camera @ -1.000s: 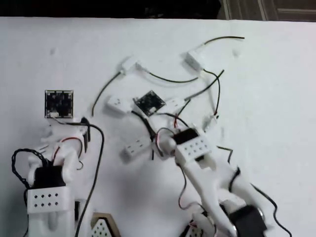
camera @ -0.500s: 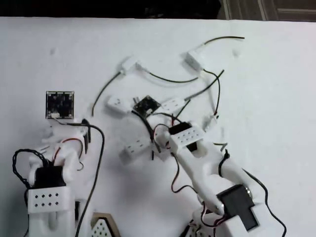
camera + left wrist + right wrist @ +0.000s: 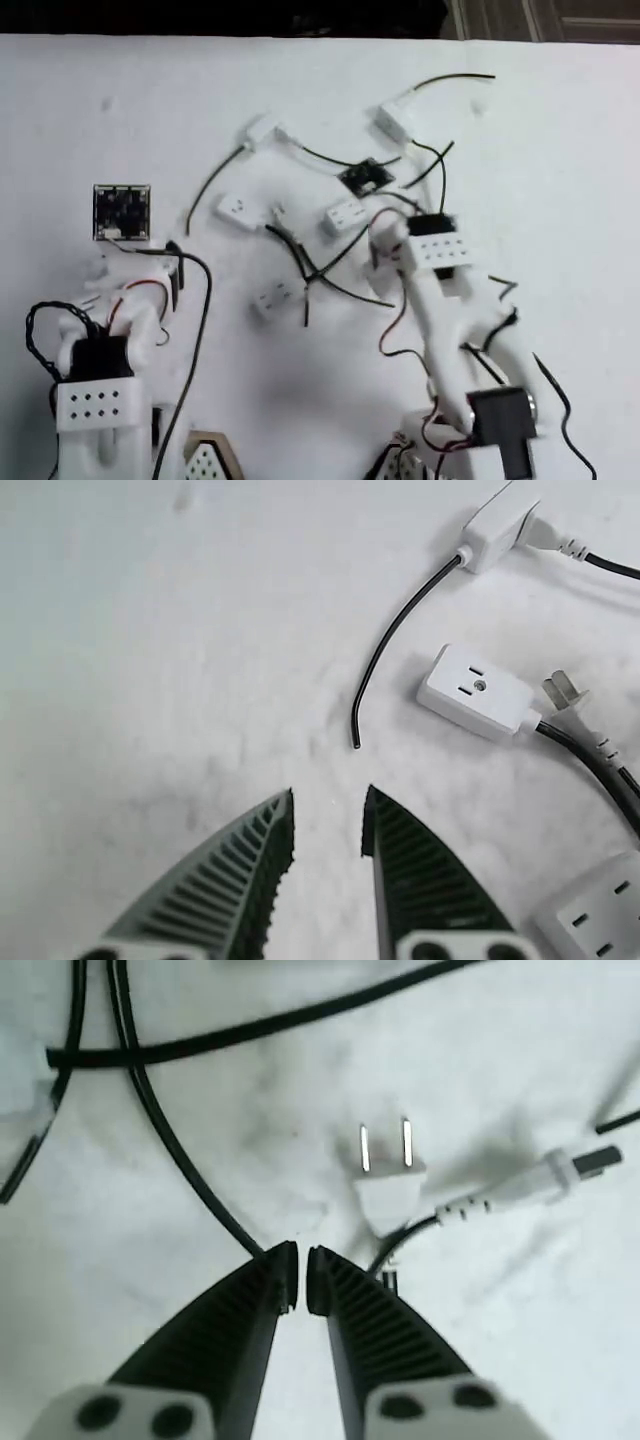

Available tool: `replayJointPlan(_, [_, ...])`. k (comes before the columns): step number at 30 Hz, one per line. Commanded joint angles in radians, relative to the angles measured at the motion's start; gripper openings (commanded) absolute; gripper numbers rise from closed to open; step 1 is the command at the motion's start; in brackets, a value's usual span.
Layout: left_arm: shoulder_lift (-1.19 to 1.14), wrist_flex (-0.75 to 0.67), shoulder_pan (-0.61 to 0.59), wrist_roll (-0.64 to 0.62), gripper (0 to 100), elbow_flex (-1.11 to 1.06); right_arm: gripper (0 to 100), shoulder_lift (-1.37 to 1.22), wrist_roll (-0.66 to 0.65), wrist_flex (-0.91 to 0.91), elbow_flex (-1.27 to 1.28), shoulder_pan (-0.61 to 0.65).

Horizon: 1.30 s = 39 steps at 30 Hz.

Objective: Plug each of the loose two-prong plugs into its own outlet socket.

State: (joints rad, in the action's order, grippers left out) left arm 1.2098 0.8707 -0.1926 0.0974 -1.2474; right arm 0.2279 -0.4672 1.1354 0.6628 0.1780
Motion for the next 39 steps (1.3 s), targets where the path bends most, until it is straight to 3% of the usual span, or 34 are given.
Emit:
replayJointPlan(1, [0.015,-0.023,-0.008,-0.005,12,0.005,1.9,0.107,-0.061,0.105,-0.04,-0.076])
replayJointPlan(7, [0.015,-0.023,-0.008,-0.003,12,0.005,3.4,0.209,-0.08,0.154,-0.021,-0.076])
replayJointPlan(13, [0.015,-0.023,-0.008,-0.003,12,0.002,21.6,0.162,-0.078,0.099,-0.011,-0.024])
replayJointPlan(27, [0.015,-0.097,-0.008,-0.002,12,-0.044,18.4,-0.278,-0.078,-0.231,-0.034,-0.031])
replayJointPlan(32, [0.015,-0.097,-0.008,-0.002,12,-0.044,0.9,-0.343,-0.072,-0.194,-0.135,-0.036])
replayJointPlan(39, [0.015,-0.097,-0.008,-0.002,12,-0.046,1.8,-0.18,-0.069,-0.038,-0.181,-0.035])
